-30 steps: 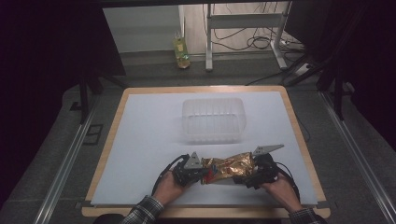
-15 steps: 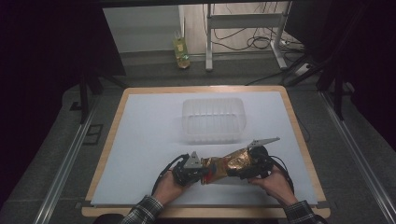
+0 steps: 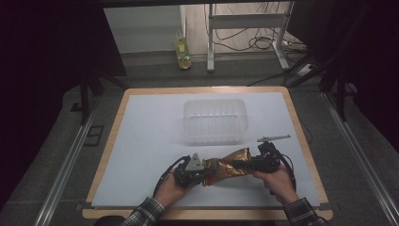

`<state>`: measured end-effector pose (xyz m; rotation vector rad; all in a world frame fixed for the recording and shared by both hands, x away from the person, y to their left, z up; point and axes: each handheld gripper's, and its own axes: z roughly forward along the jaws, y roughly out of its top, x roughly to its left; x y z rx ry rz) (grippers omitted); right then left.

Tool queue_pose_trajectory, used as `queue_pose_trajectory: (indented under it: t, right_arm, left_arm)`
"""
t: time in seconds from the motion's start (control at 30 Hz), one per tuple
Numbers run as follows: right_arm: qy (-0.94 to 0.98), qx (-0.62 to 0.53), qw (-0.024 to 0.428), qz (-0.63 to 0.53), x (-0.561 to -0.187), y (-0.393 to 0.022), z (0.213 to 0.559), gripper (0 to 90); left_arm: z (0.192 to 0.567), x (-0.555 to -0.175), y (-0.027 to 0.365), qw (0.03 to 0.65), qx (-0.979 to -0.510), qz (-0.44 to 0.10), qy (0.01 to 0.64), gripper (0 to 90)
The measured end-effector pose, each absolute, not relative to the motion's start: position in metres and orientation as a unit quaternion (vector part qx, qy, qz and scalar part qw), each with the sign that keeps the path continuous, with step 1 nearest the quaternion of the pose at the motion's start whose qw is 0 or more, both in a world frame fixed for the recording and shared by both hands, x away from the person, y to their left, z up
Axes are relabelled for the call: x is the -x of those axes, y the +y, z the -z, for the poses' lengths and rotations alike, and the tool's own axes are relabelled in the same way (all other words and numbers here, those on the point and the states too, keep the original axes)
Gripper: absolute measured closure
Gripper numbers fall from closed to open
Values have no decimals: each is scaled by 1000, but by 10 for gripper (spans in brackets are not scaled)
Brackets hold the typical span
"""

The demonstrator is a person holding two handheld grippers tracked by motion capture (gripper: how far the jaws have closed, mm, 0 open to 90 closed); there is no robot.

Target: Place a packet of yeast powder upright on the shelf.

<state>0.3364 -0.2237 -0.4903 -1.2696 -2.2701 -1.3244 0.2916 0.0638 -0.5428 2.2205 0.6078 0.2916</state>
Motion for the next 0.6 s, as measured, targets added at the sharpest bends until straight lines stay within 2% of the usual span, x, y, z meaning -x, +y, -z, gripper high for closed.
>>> queue_pose_trajectory:
  t: [0.13, 0.17, 0.23, 0.27, 0.43, 0.5, 0.6]
  right_arm:
    - [-768, 442, 118, 449, -336, -222, 485, 669]
    - [-771, 438, 111, 449, -335, -220, 481, 674]
    - [-773, 437, 108, 447, -335, -220, 480, 675]
    - [-776, 434, 104, 447, -335, -219, 477, 676]
    - [-779, 430, 97, 446, -336, -221, 472, 679]
    - [-780, 428, 90, 447, -336, -221, 469, 679]
    - [-782, 426, 84, 447, -335, -222, 465, 680]
  left_arm:
    - [541, -290, 64, 398, -876, -128, 240, 740]
    - [539, -289, 65, 399, -877, -133, 233, 658]
    - [539, -288, 66, 400, -878, -132, 228, 558]
    - [538, -288, 68, 402, -878, -133, 225, 558]
    - [538, -285, 71, 397, -879, -143, 223, 395]
    - [537, -284, 71, 400, -877, -140, 225, 342]
    - [535, -283, 72, 402, -876, -139, 227, 314]
